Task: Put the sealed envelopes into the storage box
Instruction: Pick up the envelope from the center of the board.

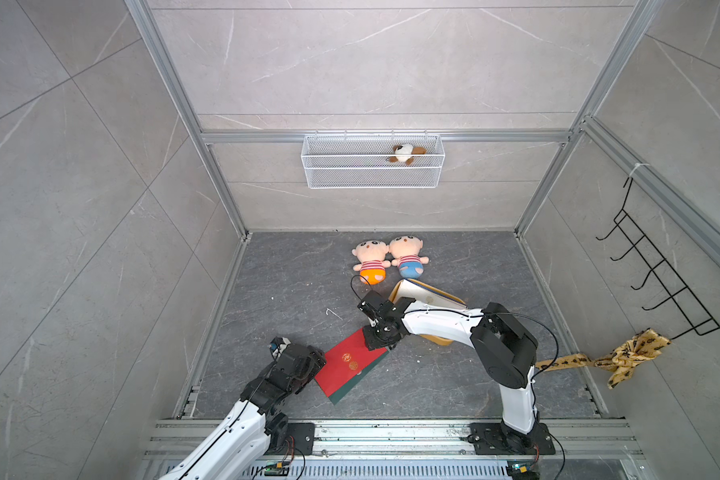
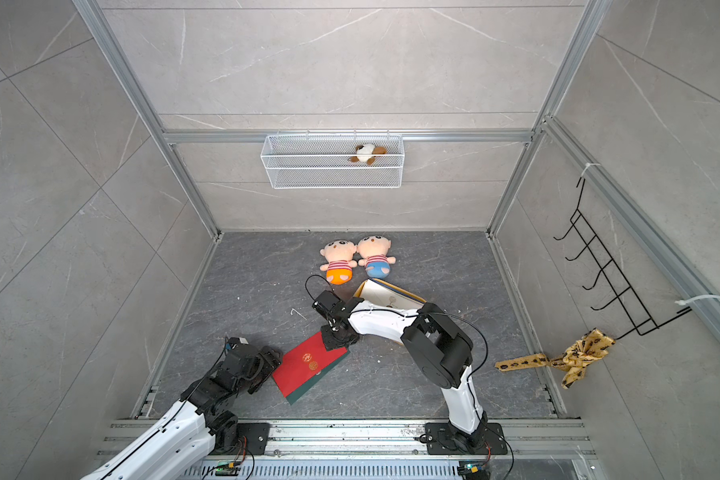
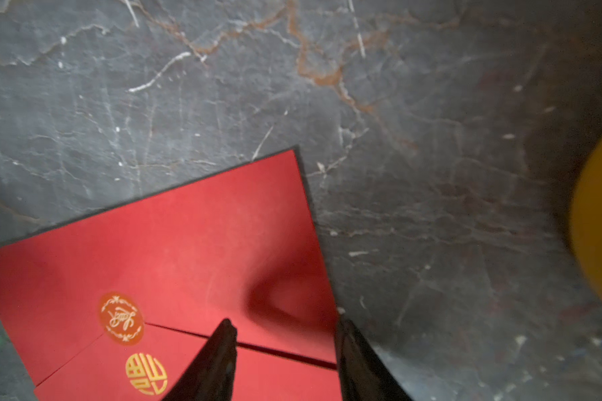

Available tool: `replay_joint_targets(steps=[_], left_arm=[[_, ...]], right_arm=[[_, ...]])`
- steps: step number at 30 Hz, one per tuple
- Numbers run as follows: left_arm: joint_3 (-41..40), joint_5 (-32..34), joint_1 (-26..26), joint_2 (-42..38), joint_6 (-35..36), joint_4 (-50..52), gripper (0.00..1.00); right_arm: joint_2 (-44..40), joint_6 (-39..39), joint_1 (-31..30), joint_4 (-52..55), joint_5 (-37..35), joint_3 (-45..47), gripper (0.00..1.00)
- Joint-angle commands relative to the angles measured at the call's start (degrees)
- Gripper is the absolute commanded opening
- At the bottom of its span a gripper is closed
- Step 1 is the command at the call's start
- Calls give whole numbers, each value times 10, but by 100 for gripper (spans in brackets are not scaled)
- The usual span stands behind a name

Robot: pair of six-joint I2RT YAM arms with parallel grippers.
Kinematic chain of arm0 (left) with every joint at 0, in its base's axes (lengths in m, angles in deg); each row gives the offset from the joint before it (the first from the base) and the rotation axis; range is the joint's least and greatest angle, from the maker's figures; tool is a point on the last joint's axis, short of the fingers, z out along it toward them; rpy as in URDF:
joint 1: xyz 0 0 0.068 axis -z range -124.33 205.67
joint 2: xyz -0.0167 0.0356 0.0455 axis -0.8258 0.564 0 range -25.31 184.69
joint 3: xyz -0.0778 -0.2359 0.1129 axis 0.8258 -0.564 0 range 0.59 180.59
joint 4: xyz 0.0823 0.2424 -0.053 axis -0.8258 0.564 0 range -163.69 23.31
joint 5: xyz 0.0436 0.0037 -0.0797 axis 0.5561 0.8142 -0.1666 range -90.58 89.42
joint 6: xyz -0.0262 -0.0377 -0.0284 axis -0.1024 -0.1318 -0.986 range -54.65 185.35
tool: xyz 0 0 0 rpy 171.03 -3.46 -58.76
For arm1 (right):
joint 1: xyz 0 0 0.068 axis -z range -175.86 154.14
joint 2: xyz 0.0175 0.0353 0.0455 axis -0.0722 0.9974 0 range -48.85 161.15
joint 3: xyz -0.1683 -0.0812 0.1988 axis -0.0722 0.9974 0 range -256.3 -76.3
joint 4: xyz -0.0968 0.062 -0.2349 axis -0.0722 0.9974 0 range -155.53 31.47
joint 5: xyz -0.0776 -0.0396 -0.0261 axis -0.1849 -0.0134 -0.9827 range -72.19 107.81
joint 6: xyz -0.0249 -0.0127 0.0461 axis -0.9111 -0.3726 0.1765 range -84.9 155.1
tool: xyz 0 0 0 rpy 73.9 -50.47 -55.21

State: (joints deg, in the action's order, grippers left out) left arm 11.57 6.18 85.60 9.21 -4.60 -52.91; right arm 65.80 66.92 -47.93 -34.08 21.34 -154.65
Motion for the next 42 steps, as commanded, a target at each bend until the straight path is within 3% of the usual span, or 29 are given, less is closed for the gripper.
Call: replay_joint_targets(steps=[1,9,14,17,22,30,42], left_arm=[[-17,-19,3,-1,-13,34,76],[-7,-15,3,-7,-4,32,70],[76,71,3,14,58,65,63],[123,111,3,70,109,46,63],[179,34,3,216,193,-59,63],[229,-42,2,385,238,-133,58],[194,-72,2,403,233,-141,55]], right_arm=[[-15,13,-1,15,-20,15,50],[-94,81,-7,0,5,58,51],[-137,165,-14,-29,13,103,51],[-153,234,-19,-79,35,149,51],[-142,312,-40,-129,51,171,51],[-128,413,-58,-188,68,203,51],[-118,436,-58,-195,59,232,52]])
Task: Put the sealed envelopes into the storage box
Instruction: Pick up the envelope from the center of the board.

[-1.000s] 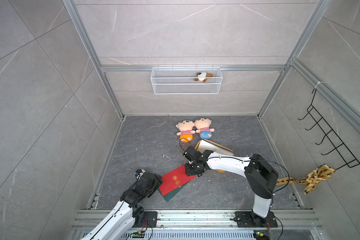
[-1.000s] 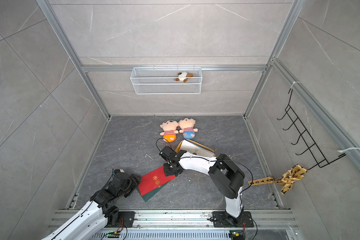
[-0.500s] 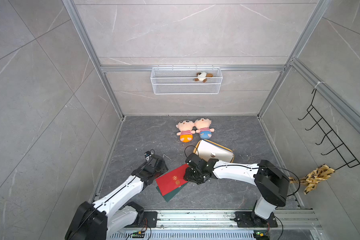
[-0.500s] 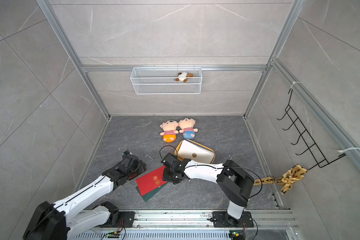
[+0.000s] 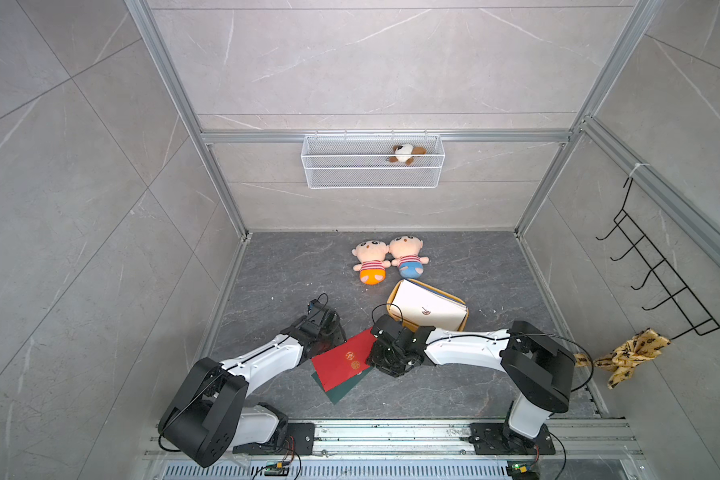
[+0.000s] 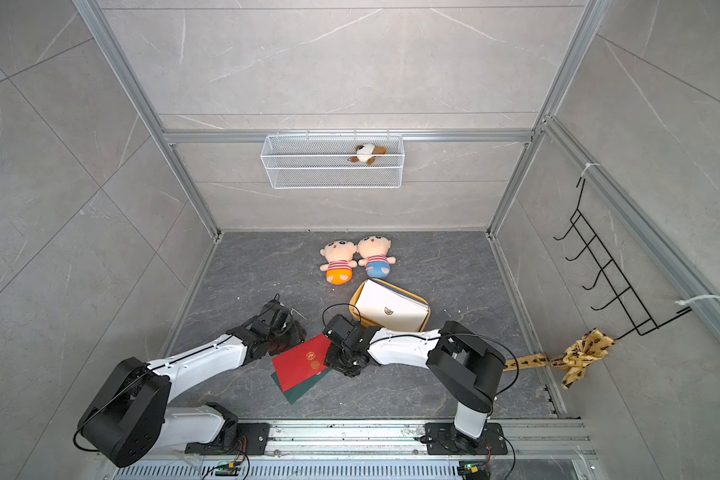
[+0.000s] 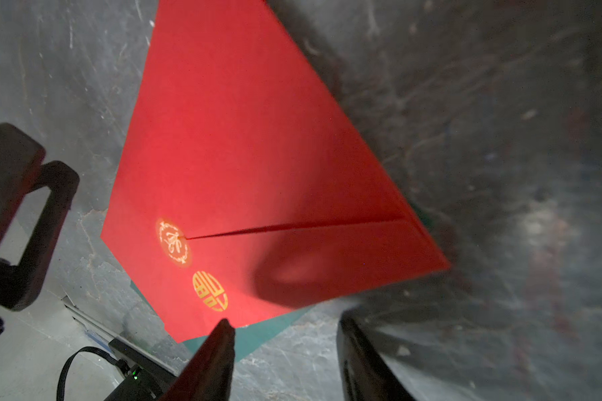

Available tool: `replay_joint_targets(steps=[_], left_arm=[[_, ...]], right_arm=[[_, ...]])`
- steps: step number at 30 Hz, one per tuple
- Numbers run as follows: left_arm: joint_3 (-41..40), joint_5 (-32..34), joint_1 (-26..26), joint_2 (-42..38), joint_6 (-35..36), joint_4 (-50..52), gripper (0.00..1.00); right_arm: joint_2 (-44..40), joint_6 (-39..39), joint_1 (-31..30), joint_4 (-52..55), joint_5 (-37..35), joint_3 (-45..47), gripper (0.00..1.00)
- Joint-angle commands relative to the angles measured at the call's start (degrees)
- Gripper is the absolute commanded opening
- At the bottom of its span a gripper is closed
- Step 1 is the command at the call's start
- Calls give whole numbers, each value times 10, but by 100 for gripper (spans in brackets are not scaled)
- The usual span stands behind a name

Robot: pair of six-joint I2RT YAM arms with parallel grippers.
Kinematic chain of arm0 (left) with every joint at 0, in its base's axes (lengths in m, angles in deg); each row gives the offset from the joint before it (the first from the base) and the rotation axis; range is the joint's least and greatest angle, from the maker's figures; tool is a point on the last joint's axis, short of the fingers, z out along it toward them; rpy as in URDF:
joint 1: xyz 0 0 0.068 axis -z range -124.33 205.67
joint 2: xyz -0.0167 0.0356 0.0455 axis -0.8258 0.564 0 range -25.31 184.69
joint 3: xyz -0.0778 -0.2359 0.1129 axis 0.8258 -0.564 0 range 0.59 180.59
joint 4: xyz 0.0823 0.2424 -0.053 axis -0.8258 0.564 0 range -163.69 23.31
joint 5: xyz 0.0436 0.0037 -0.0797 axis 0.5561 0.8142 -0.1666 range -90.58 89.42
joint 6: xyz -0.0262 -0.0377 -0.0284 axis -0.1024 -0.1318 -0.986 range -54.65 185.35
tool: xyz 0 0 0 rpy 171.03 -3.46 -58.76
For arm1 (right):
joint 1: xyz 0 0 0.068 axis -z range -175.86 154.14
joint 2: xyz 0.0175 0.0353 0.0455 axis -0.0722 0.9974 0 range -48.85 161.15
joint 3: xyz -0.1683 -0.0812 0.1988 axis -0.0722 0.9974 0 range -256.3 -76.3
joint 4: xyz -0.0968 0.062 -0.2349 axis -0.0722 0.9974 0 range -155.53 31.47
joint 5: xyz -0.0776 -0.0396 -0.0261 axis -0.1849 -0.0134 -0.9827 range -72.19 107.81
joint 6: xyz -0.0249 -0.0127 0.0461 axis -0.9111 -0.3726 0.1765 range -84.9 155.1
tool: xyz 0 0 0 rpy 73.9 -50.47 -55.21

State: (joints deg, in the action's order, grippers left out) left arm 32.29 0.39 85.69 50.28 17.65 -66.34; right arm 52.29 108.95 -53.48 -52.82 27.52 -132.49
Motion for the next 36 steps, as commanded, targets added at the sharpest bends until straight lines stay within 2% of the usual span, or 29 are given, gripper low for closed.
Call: replay_joint_targets(steps=[1,10,18,24,36], left_arm=[[-18,-16,1,-8,9,-8,55],[-57,-45,1,-7,-6,-22,54],[-103,-96,2,-43,-41,-51,53],[-117,-100,1,-70,-54,-51,54],[-114,-104,3,-61,-57,-58,54]], right_arm=[[20,18,-2,-8,-6,10,52],[54,5,17,-14,-3,-15,51],[67,-47,27,25,-3,-80,49],[71,-56,28,36,7,-111,48],[52,-51,32,30,38,-137,47]])
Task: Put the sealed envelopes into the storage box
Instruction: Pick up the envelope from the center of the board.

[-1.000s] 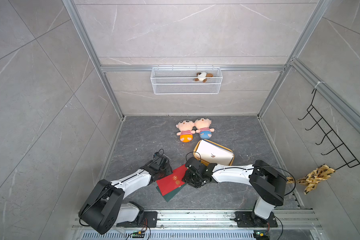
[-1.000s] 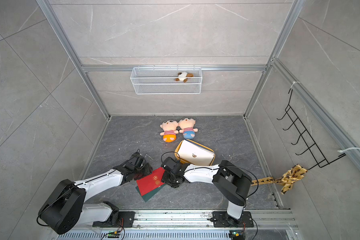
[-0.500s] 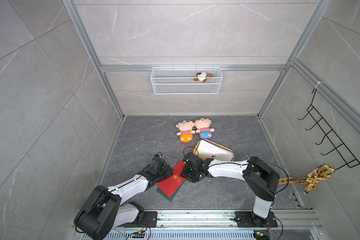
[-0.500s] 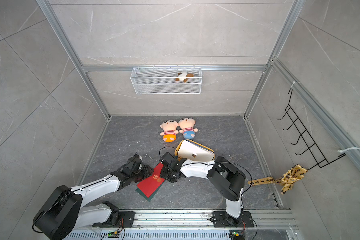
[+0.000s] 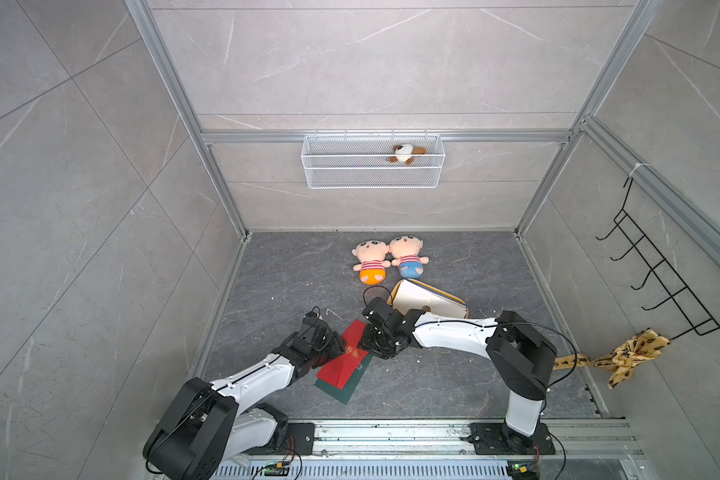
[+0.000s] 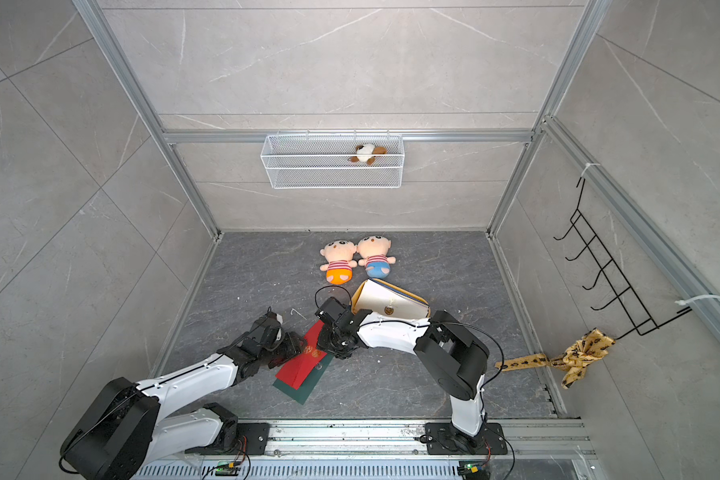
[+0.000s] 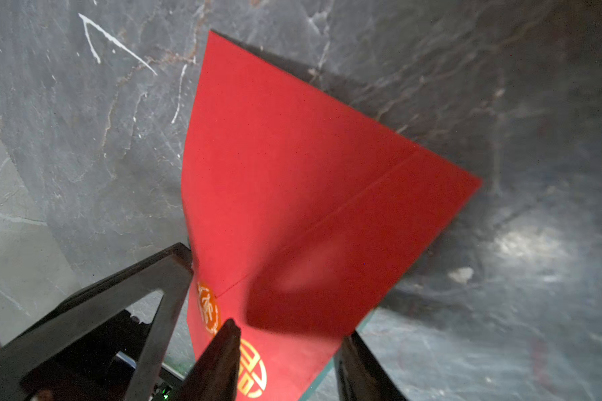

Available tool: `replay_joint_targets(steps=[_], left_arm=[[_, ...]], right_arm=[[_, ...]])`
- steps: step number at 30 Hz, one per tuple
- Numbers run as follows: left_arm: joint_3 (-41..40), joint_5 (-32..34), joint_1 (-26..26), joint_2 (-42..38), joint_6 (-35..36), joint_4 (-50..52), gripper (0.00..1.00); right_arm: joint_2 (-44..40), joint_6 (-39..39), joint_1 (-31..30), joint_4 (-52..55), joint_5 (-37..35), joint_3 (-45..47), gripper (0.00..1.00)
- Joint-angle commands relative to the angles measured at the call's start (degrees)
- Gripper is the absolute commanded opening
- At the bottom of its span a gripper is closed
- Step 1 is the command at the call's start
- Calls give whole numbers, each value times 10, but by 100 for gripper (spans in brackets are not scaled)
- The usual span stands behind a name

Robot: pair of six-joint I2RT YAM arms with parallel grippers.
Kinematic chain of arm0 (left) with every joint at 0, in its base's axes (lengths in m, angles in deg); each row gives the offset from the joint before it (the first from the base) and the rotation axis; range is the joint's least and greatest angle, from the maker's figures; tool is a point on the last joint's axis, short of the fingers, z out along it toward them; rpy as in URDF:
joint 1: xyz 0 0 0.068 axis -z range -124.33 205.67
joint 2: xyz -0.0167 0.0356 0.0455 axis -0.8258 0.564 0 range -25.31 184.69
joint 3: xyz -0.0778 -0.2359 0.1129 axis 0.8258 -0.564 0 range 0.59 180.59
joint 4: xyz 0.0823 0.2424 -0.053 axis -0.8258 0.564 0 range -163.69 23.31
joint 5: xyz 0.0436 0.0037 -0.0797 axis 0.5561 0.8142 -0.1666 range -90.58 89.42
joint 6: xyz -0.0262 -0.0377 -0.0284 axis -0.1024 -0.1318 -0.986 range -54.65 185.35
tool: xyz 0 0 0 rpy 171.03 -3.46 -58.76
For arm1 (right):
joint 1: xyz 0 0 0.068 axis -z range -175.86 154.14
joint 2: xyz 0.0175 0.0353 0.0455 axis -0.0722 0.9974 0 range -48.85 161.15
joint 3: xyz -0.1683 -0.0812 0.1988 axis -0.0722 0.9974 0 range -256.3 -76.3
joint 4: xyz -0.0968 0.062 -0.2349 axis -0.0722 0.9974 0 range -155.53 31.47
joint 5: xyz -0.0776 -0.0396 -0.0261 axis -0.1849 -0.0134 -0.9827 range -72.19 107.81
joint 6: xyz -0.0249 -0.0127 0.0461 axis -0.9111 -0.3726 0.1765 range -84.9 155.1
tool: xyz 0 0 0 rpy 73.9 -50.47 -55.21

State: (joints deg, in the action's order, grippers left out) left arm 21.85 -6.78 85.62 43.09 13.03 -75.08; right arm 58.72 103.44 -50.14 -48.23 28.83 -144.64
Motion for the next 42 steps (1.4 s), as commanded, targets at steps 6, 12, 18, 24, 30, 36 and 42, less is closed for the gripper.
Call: replay_joint_targets(steps=[6,12,18,24,30,36,42], left_arm=[[-15,-31,5,10,-15,27,54],[-17,-32,7,8,-17,25,54],[-17,-32,8,6,-17,27,54],[-23,-31,9,-1,-19,26,54],[-28,-35,10,-8,-21,28,54],[-32,-34,10,-14,-24,28,54],[-34,-33,12,-5,-27,21,55]], right_arm=[[-36,36,3,-42,28,-11,47],[-55,70,7,-72,23,14,48],[-48,77,7,-83,41,13,47],[-49,103,7,-109,45,34,44],[-51,135,11,-126,28,61,39],[-59,189,21,-178,17,95,39],[-56,258,30,-323,42,138,38]])
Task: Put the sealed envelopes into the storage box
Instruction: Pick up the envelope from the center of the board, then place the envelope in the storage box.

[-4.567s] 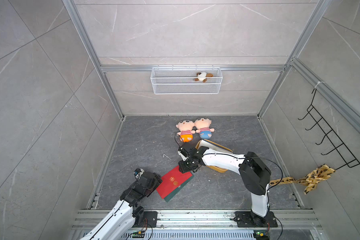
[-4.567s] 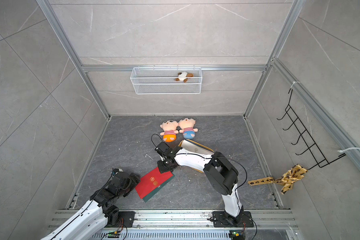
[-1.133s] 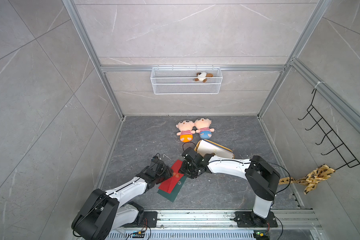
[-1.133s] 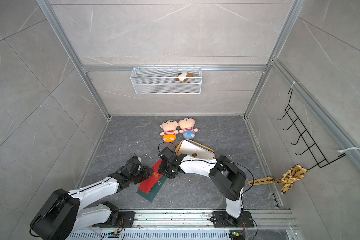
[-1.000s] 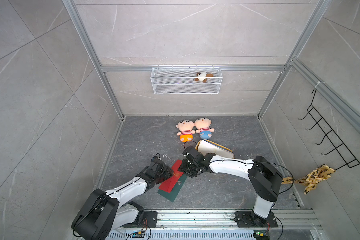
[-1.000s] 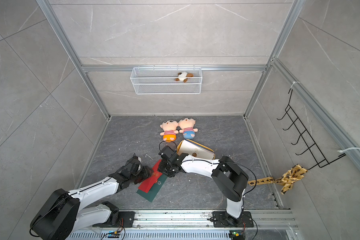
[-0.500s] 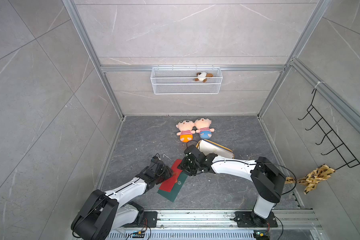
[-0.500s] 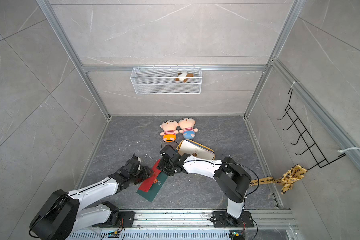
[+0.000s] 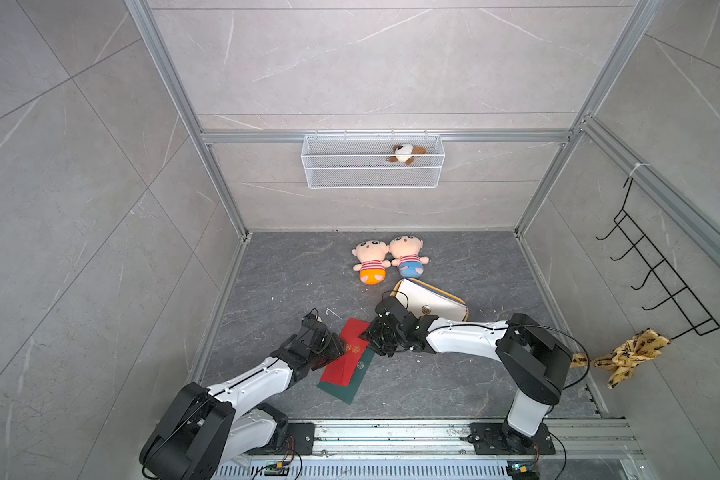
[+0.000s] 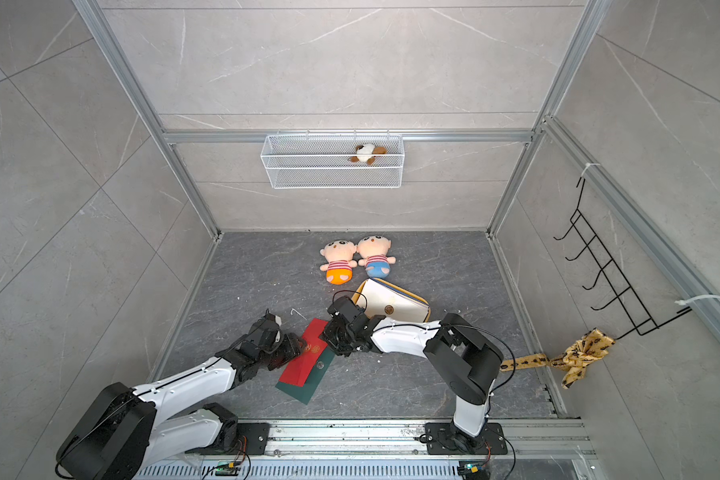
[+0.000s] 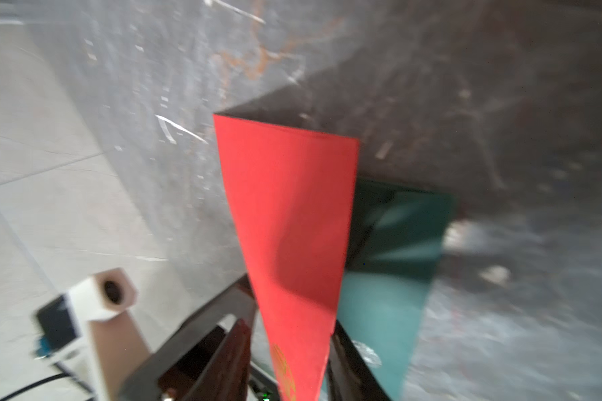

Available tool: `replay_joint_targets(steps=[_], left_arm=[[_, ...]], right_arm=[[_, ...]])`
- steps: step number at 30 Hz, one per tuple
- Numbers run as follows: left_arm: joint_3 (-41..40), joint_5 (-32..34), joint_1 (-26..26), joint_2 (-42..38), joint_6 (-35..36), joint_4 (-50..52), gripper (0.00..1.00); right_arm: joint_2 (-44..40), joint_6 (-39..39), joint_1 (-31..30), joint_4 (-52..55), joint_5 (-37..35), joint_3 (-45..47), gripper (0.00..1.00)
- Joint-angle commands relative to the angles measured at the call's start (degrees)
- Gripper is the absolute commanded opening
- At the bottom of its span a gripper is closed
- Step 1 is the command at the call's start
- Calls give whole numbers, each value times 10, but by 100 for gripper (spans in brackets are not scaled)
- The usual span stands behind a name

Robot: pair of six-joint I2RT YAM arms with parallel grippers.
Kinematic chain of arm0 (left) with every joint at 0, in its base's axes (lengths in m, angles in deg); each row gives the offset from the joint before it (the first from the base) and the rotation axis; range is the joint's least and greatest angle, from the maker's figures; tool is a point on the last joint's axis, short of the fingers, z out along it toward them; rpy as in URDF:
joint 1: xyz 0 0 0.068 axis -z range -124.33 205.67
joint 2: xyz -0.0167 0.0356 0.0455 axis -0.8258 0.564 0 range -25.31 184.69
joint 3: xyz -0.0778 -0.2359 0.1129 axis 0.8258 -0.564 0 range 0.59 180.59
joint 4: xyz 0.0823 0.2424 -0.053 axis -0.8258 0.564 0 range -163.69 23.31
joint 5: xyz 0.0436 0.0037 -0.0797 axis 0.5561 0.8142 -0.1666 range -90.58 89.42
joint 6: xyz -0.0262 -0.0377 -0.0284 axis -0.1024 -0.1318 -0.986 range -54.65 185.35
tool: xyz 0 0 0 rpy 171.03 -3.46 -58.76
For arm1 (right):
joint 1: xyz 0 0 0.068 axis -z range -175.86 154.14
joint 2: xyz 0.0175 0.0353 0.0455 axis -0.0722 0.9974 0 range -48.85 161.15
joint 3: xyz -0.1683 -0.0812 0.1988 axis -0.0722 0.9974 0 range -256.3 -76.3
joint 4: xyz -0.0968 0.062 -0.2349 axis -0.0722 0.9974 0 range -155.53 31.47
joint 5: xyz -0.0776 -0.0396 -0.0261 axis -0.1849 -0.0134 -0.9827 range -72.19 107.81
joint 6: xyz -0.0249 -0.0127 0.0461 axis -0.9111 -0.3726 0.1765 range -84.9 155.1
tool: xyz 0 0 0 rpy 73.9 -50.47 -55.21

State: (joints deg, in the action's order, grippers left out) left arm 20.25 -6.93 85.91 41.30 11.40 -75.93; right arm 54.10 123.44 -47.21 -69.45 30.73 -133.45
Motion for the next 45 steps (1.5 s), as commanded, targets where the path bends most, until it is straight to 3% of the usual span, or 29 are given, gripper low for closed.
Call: replay_joint_targets(steps=[1,11,15,21,29,36,41,45], left_arm=[[-17,-32,10,14,-10,29,54],[-21,-27,14,11,-16,24,55],[-18,-25,14,11,-19,24,55],[-9,-16,15,-3,-20,37,56],[32,80,14,-105,-22,150,67],[43,118,14,-165,-22,200,69],[43,113,14,-152,-23,198,69],[42,110,14,-152,-22,194,69]], right_arm=[[-11,63,1,-120,23,29,38],[-12,-16,0,-21,34,-3,35],[2,-71,-7,38,40,-38,26],[13,-152,-8,80,46,-80,3],[-12,-389,19,288,40,-216,0],[-34,-705,63,564,-8,-429,0],[8,-897,99,780,-134,-581,0],[26,-986,120,856,-216,-600,0]])
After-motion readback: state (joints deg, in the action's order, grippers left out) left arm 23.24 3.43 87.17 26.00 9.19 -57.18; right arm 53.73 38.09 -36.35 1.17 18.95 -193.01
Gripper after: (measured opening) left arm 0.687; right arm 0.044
